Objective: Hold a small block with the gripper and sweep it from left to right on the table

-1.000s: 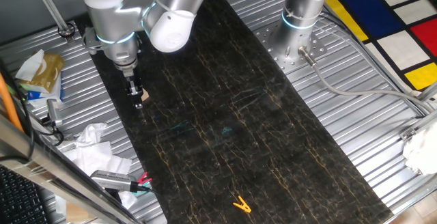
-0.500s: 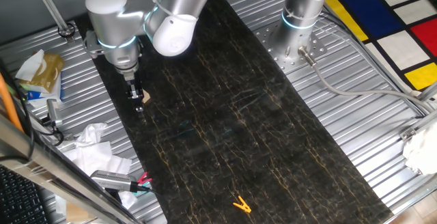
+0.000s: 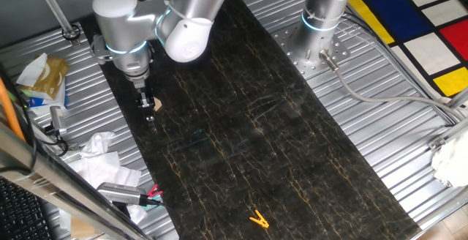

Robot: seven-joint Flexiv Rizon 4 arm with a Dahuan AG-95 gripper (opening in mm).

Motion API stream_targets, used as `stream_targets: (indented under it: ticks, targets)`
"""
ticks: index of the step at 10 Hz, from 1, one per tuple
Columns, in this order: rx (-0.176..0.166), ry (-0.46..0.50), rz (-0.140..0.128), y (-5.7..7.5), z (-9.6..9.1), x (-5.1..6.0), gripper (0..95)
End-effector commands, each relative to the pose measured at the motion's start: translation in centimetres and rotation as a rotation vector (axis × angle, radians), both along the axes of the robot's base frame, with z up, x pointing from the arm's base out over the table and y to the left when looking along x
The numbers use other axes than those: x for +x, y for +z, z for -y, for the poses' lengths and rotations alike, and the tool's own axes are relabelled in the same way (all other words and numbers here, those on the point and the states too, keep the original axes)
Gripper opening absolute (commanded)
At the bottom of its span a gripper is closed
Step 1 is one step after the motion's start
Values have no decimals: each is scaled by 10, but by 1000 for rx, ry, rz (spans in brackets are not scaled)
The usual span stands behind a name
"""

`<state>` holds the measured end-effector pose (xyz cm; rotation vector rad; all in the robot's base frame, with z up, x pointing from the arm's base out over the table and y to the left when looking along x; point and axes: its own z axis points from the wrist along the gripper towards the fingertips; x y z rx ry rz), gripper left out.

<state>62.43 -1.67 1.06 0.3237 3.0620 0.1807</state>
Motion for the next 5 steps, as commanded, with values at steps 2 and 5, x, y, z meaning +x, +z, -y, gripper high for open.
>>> stream_targets:
  ticks: [2,5]
  targets:
    - [-3,6,2,2,0,-1,570]
    - [-12,4,3,6,-1,-2,570]
